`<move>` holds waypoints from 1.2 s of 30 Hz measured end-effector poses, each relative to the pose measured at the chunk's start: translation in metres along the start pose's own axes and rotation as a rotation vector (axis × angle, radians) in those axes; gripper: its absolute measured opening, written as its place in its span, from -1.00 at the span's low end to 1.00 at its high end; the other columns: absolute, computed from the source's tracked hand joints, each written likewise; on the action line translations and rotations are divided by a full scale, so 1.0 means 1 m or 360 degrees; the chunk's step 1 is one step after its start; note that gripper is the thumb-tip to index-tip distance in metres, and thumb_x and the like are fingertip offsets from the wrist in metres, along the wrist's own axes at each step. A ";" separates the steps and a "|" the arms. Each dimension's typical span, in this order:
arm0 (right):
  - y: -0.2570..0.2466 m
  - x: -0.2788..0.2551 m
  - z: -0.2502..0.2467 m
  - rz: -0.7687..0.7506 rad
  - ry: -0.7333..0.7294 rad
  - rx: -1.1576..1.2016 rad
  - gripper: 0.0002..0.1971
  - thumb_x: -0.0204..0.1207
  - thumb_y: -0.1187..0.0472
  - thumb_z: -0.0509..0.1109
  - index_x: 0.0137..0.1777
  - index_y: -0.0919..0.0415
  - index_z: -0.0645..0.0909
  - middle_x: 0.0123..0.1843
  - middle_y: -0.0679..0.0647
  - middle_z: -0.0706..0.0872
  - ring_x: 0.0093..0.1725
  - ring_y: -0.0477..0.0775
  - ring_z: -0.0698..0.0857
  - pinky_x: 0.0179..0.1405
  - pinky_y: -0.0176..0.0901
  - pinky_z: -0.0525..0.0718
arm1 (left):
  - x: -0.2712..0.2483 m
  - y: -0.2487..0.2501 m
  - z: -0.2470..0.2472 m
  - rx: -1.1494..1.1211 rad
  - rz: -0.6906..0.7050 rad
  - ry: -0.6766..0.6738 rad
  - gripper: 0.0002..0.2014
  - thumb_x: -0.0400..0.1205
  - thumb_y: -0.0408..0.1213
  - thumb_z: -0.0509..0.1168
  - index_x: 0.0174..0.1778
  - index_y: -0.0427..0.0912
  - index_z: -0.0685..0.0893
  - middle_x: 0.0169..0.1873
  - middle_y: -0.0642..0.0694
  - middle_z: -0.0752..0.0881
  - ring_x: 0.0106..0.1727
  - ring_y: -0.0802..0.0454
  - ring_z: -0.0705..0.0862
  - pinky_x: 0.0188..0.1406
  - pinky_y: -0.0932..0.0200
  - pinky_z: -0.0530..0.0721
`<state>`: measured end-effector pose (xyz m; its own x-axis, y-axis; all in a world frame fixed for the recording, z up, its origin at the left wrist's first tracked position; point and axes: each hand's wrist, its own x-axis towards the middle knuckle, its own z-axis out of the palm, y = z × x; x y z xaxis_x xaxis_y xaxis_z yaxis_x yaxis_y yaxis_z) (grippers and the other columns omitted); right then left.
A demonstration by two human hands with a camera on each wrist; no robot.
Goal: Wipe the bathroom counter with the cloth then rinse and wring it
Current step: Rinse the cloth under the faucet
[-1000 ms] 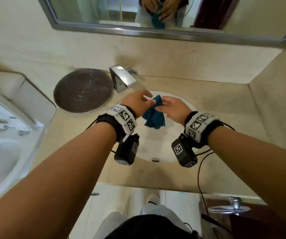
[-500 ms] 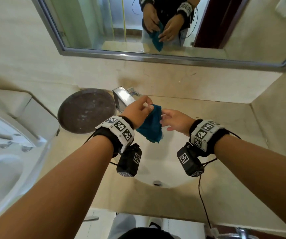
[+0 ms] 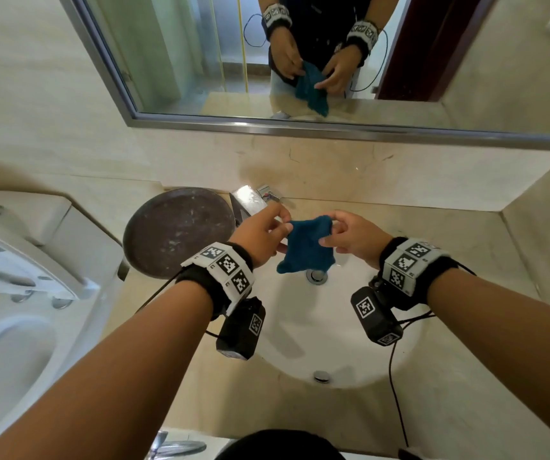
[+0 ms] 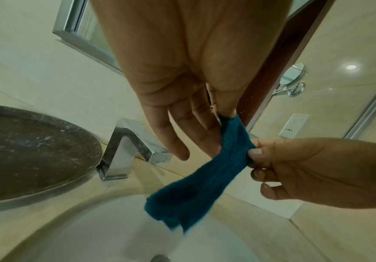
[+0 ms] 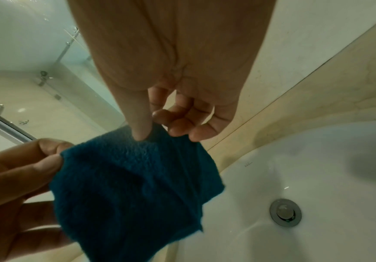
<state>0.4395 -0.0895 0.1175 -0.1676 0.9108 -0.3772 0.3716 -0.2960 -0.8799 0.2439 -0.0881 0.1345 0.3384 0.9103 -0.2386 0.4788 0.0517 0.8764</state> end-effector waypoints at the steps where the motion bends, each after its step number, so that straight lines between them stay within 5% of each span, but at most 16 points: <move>1: 0.001 0.001 -0.001 0.0007 0.0037 -0.0059 -0.78 0.53 0.38 0.36 0.14 0.17 0.54 -0.32 0.02 0.52 -0.26 -0.03 0.52 -0.19 -0.18 0.54 | 0.000 -0.002 0.000 0.0022 -0.0006 -0.0011 -0.85 0.72 -0.25 0.12 -0.16 0.02 0.44 -0.13 -0.04 0.70 -0.19 0.01 0.74 -0.21 0.19 0.66; 4: 0.003 0.003 -0.003 0.0010 0.0055 -0.0201 -0.92 0.53 0.28 0.38 -0.14 0.09 0.59 -0.33 -0.01 0.52 -0.27 -0.04 0.50 -0.23 -0.23 0.50 | 0.001 -0.007 0.001 0.0073 -0.0022 -0.0027 -0.92 0.73 -0.26 0.11 -0.07 -0.06 0.46 -0.16 0.01 0.67 -0.21 0.05 0.72 -0.19 0.21 0.67; 9: 0.007 0.010 -0.003 -0.0033 0.0143 -0.0345 -0.88 0.50 0.24 0.42 -0.24 0.05 0.60 -0.16 0.04 0.67 -0.16 -0.03 0.58 -0.20 -0.28 0.51 | 0.002 -0.020 0.000 0.0289 -0.0086 0.0009 -0.92 0.70 -0.26 0.15 -0.11 -0.09 0.48 -0.08 -0.09 0.71 -0.08 -0.01 0.73 -0.04 0.07 0.67; 15: 0.002 0.012 0.003 -0.0107 0.0095 -0.0273 -0.93 0.50 0.30 0.42 -0.14 0.12 0.62 -0.25 0.03 0.71 -0.25 -0.09 0.66 -0.32 -0.39 0.63 | -0.001 -0.036 -0.005 0.0471 -0.0155 -0.0021 -0.93 0.69 -0.25 0.16 -0.01 -0.13 0.52 -0.07 -0.03 0.67 -0.02 0.00 0.66 0.01 0.17 0.55; 19: -0.003 0.014 0.010 -0.0153 0.0054 -0.0129 -0.91 0.47 0.32 0.45 -0.12 0.14 0.64 -0.23 0.07 0.74 -0.24 -0.06 0.70 -0.21 -0.29 0.70 | 0.001 -0.037 -0.006 0.0383 -0.0133 -0.0095 -0.81 0.61 -0.14 0.31 0.11 -0.05 0.58 0.06 0.01 0.67 0.09 0.04 0.63 0.19 0.08 0.57; 28: 0.008 0.050 0.031 0.0045 0.0029 -0.0202 -0.81 0.54 0.27 0.37 0.14 0.16 0.58 -0.01 0.11 0.68 -0.07 0.05 0.66 -0.18 -0.20 0.61 | 0.007 -0.058 0.001 0.0429 -0.0204 -0.0036 -0.87 0.64 -0.24 0.26 0.03 -0.13 0.68 0.00 -0.12 0.71 0.08 -0.06 0.65 0.11 0.10 0.55; 32: 0.014 0.078 0.035 0.0077 0.0137 -0.0320 -0.75 0.58 0.28 0.31 0.25 0.24 0.56 0.02 0.08 0.63 -0.05 0.04 0.59 -0.28 -0.33 0.51 | 0.011 -0.078 0.001 0.0372 -0.0216 0.0000 -0.89 0.64 -0.26 0.26 0.00 -0.13 0.67 -0.01 -0.15 0.71 0.04 -0.09 0.63 0.08 0.10 0.56; 36: 0.012 0.110 0.038 0.0038 0.0216 -0.0422 -0.76 0.61 0.25 0.24 0.23 0.15 0.60 0.06 0.00 0.62 0.05 -0.02 0.58 0.05 -0.18 0.55 | 0.022 -0.096 0.000 0.0246 -0.0234 0.0053 -0.94 0.64 -0.27 0.26 -0.13 -0.07 0.62 -0.09 -0.09 0.67 -0.06 -0.01 0.58 -0.04 0.19 0.46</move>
<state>0.3904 -0.0035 0.0540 -0.0390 0.9399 -0.3393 0.6026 -0.2487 -0.7583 0.2054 -0.0736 0.0453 0.2302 0.9107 -0.3428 0.6404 0.1235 0.7581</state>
